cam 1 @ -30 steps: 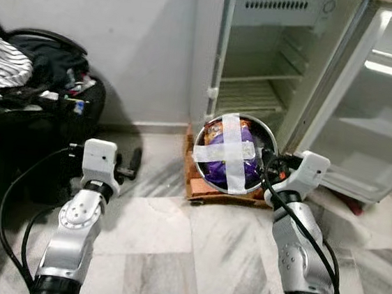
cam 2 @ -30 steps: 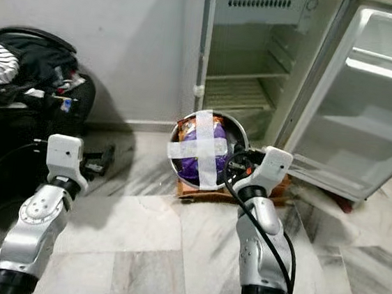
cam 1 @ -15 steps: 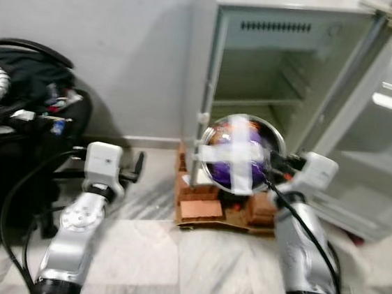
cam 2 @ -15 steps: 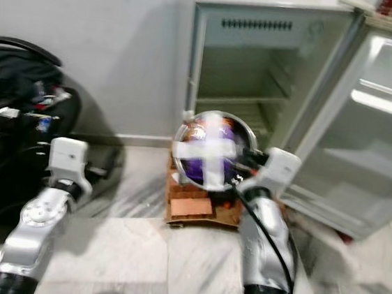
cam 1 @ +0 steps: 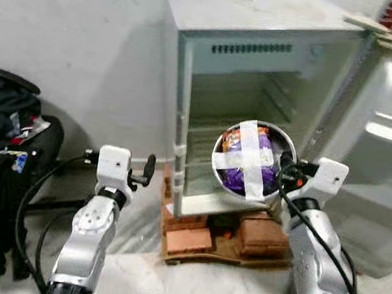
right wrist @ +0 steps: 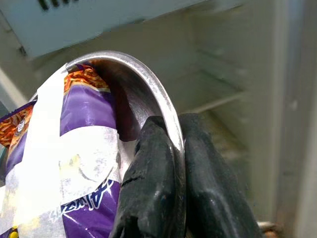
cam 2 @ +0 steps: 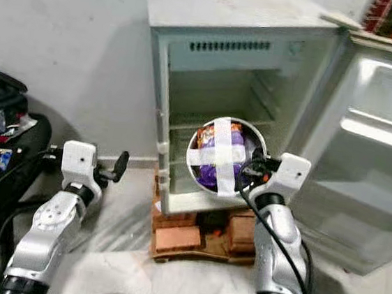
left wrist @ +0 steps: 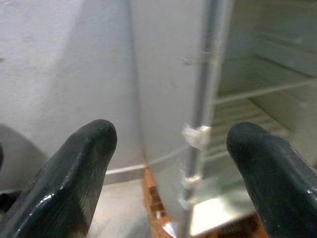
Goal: Restocking fridge
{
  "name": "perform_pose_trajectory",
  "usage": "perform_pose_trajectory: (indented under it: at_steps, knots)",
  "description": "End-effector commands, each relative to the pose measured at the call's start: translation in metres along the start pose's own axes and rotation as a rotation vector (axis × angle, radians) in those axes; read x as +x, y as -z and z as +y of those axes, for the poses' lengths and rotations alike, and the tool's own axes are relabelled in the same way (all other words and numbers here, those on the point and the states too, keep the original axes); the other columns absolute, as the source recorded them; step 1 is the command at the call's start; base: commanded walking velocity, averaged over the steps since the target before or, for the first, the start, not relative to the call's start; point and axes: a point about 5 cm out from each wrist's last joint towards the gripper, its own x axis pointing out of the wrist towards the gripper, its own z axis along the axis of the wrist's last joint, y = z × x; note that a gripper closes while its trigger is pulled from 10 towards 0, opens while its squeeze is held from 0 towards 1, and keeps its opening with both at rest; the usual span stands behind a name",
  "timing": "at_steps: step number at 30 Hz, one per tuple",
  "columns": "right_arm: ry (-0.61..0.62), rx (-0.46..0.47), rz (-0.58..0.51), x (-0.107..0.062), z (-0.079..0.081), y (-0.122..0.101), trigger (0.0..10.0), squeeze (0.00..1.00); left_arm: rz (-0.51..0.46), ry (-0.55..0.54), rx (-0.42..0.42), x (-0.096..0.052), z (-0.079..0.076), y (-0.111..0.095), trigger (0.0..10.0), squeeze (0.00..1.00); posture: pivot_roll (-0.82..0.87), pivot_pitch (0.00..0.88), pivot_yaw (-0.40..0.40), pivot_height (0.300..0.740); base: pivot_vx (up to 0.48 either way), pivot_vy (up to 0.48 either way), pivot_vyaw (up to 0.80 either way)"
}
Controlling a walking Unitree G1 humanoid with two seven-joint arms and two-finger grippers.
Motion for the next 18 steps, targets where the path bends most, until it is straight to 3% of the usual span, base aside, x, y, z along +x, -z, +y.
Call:
perform_pose_trajectory:
  at_steps: [1,4,16,18]
  knots:
    - [-0.034,-0.010,-0.027,0.0038,0.0081,-0.0065,10.0,0.00,-0.010,-0.011,0.003,0.0012,0.0030,-0.0038,10.0,0.00,0.01,0.013,-0.017,0.740,0.480,0.000,0.00]
    - [-0.030,-0.013,-0.033,0.0048,0.0074,-0.0076,10.0,0.00,0.004,-0.015,-0.009,0.0015,0.0020,-0.0026,10.0,0.00,0.01,0.012,-0.017,0.740,0.450,0.000,0.00]
    - [-0.027,-0.031,-0.049,0.0081,0.0024,-0.0112,10.0,0.00,0.011,-0.027,-0.007,-0.0043,0.0022,-0.0001,10.0,0.00,0.01,0.017,-0.016,0.740,0.000,0.000,0.00]
    - [-0.032,-0.030,-0.057,0.0097,0.0028,-0.0133,10.0,0.00,0.008,-0.026,-0.006,-0.0045,0.0019,-0.0009,10.0,0.00,0.01,0.016,-0.017,0.740,0.000,0.000,0.64]
